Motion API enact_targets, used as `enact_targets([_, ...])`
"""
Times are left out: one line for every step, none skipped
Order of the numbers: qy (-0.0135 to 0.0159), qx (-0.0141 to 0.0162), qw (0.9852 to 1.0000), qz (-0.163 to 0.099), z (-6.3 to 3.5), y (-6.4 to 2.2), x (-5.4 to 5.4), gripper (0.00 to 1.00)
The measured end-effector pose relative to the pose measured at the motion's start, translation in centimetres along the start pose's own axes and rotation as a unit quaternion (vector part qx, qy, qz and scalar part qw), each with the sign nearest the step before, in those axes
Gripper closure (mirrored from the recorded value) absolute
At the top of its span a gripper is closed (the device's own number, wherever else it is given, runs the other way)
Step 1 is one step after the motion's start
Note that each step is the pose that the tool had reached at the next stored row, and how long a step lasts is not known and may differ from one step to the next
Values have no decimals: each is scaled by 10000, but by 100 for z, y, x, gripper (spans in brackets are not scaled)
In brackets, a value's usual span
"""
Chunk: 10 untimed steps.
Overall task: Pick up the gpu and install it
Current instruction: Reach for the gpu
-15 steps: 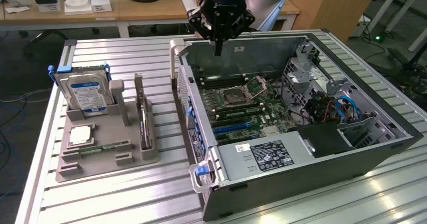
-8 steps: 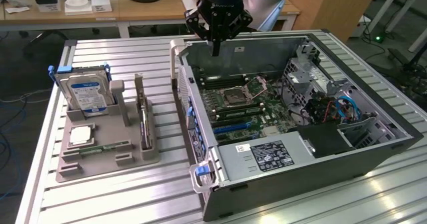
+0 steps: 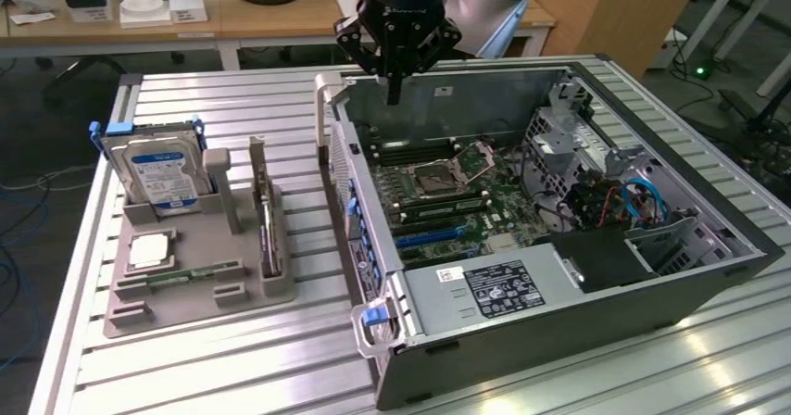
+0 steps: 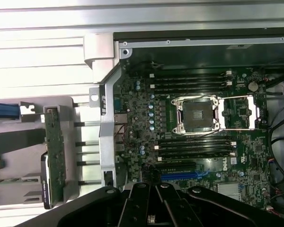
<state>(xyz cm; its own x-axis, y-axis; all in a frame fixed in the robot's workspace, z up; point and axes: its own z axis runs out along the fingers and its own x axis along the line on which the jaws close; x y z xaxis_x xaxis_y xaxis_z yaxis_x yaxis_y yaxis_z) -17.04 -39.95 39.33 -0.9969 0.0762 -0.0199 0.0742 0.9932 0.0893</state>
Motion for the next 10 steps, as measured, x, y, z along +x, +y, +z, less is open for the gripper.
enact_targets([0, 0, 10000, 0, 0, -1, 7, 90])
enact_targets([0, 0, 10000, 0, 0, -2, 15, 90])
enact_targets([0, 0, 10000, 0, -1, -2, 23, 90])
enact_targets([0, 0, 10000, 0, -1, -3, 32, 90])
enact_targets([0, 0, 10000, 0, -1, -4, 40, 90])
enact_targets([0, 0, 10000, 0, -1, -5, 49, 90])
enact_targets([0, 0, 10000, 0, -1, -6, 57, 90])
enact_targets([0, 0, 10000, 0, -2, -6, 66, 90])
enact_targets([0, 0, 10000, 0, -2, -7, 74, 90])
enact_targets([0, 0, 10000, 0, -2, -7, 82, 90])
